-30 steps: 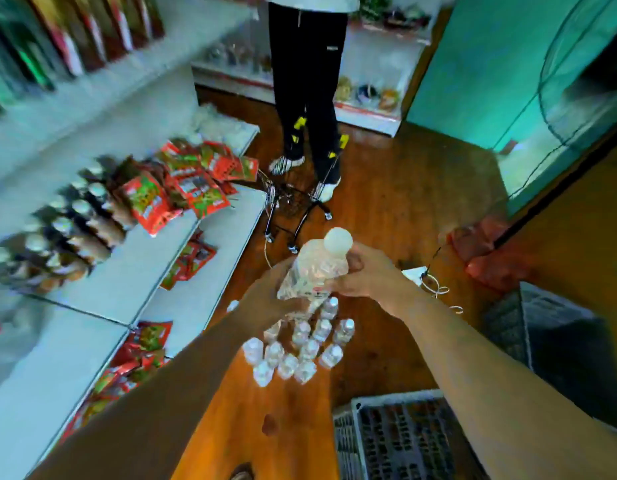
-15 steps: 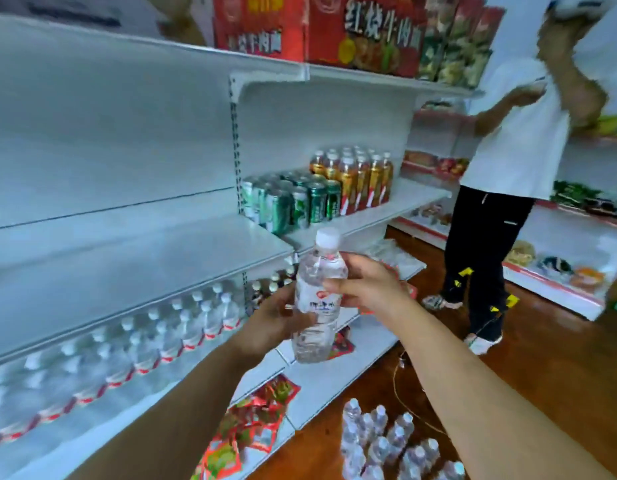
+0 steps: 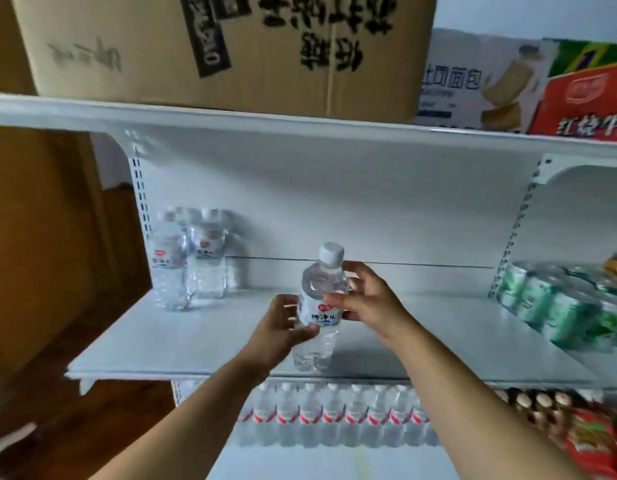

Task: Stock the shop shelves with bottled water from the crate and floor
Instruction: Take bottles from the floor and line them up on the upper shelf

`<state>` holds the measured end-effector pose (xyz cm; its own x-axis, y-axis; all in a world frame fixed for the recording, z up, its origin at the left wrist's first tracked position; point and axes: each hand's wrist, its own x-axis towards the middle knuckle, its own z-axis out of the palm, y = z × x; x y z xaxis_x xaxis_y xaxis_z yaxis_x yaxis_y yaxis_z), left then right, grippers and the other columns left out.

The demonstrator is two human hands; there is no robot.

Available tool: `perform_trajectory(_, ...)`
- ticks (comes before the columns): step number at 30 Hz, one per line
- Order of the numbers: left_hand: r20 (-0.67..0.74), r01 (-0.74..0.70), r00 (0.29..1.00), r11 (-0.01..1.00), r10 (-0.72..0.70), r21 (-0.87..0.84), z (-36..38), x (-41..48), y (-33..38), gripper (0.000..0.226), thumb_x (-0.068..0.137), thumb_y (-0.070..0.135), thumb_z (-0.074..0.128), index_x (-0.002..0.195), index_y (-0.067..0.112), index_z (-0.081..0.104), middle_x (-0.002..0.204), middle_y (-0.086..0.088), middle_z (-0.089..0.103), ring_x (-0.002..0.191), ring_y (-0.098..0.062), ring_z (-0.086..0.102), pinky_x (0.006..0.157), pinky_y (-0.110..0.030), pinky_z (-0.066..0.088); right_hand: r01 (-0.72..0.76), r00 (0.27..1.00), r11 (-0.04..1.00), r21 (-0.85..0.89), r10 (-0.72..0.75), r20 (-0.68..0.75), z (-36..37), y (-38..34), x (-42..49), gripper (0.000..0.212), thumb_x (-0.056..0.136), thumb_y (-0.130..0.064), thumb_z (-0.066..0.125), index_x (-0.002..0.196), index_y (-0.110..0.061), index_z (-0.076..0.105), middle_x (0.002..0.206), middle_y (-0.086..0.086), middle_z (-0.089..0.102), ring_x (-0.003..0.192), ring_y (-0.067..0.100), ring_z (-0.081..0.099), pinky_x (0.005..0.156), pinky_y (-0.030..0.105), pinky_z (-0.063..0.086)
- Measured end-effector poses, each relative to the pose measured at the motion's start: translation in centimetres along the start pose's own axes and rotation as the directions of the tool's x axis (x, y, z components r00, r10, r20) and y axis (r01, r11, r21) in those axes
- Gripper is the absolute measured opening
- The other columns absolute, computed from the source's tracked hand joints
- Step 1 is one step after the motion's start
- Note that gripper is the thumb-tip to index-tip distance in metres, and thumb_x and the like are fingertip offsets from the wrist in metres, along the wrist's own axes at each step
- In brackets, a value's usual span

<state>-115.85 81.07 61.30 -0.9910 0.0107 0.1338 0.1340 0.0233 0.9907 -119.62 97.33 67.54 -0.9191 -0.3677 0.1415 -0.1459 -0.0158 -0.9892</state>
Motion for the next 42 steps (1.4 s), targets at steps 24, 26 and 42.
perform_trajectory(24, -0.803, 0.272, 0.593, 0.922, 0.065, 0.275, -17.1, 9.5, -3.5, 0.035, 0.085, 0.019, 0.066, 0.119, 0.014, 0.061, 0.115, -0.008, 0.063, 0.098, -0.02, 0.062, 0.076, -0.021, 0.039, 0.084, 0.996, 0.981, -0.173, -0.084, 0.009, 19.0, 6.7, 23.3, 0.052, 0.057, -0.025, 0.083, 0.105, -0.029, 0.063, 0.105, 0.002, 0.07, 0.095, 0.018, 0.067, 0.087, 0.047, 0.053)
perform_trajectory(26, -0.824, 0.255, 0.559, 0.926, 0.095, 0.28, -17.1, 9.9, -3.6, 0.031, 0.085, 0.016, 0.065, 0.115, 0.01, 0.062, 0.114, -0.009, 0.063, 0.095, -0.021, 0.062, 0.078, -0.023, 0.042, 0.11, 0.994, 0.964, -0.241, -0.114, 0.0, 19.4, 6.8, 24.0, 0.06, 0.057, -0.029, 0.083, 0.113, -0.022, 0.063, 0.106, 0.005, 0.068, 0.095, 0.019, 0.066, 0.087, 0.044, 0.053)
perform_trajectory(42, -0.796, 0.246, 0.593, 0.913, 0.123, 0.324, -15.0, 7.6, -4.8, 0.02, 0.085, 0.02, 0.065, 0.103, 0.012, 0.063, 0.103, -0.004, 0.066, 0.085, -0.016, 0.06, 0.072, -0.023, 0.038, 0.029, 0.993, 0.952, -0.305, -0.061, -0.097, 16.9, 6.1, 21.1, 0.057, 0.073, -0.028, 0.077, 0.124, -0.016, 0.055, 0.12, 0.006, 0.056, 0.108, 0.015, 0.054, 0.095, 0.029, 0.044)
